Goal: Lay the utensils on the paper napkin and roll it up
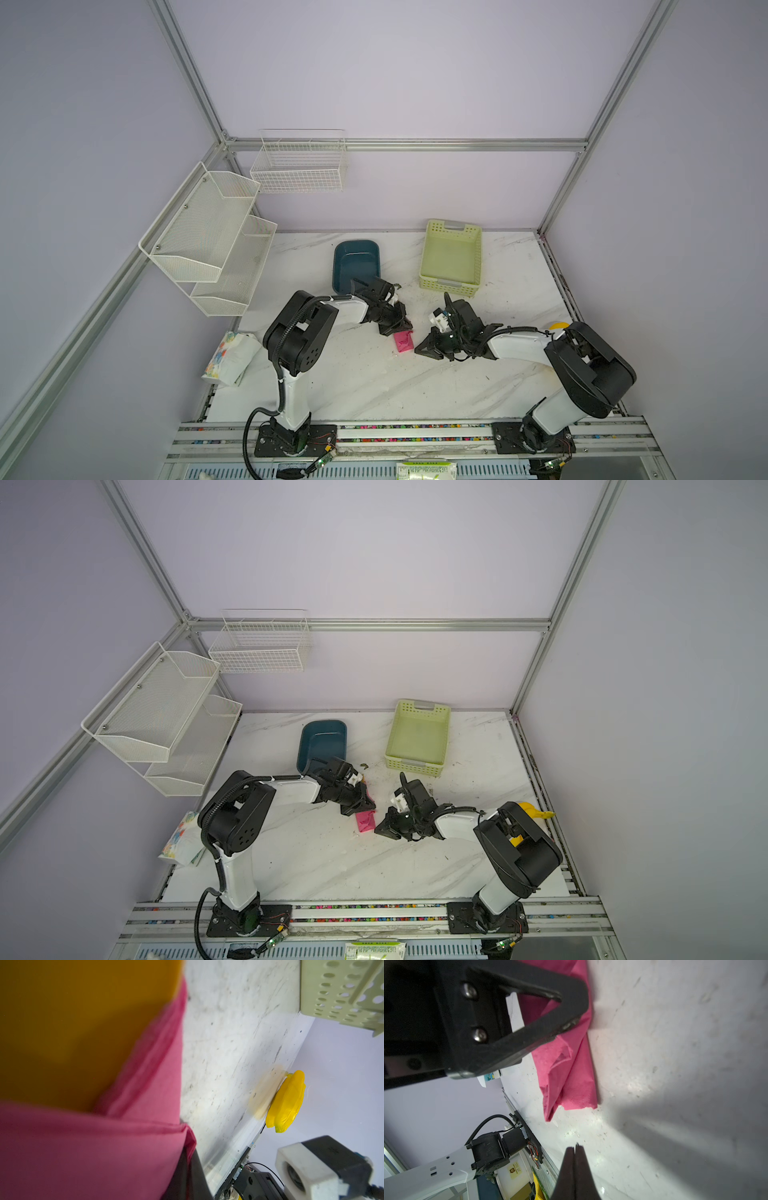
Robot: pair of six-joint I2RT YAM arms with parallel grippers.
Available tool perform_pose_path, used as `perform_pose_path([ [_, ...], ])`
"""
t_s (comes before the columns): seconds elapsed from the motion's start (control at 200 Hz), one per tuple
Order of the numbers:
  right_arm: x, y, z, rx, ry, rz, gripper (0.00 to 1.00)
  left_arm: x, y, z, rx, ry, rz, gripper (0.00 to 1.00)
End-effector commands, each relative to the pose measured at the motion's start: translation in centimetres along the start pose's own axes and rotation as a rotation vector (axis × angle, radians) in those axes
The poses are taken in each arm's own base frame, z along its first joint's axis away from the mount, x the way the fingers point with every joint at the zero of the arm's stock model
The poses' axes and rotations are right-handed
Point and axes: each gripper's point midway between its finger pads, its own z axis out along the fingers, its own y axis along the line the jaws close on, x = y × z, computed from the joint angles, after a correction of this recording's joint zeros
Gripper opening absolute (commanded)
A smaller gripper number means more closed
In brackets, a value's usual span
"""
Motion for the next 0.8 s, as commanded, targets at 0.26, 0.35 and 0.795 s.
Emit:
perform_pose_path([
  [0.26,-1.6,1.6,1.6,-0.159,-0.024,0.091,0.00,-0.3,2.8,0.1,-0.059,-0.046,-0.080,0.05],
  [0.35,-1.6,1.7,1.8,-0.175,-0.018,0.098,0.00,-0.4,2.8,0.1,-0.058,-0.046,-0.080,0.05],
  [0.795,-2.2,0.4,3.1,-0.144,-0.017,0.114,0.00,-0.5,2.8,-0.1,-0.060,-0.051,-0.079,0.05],
])
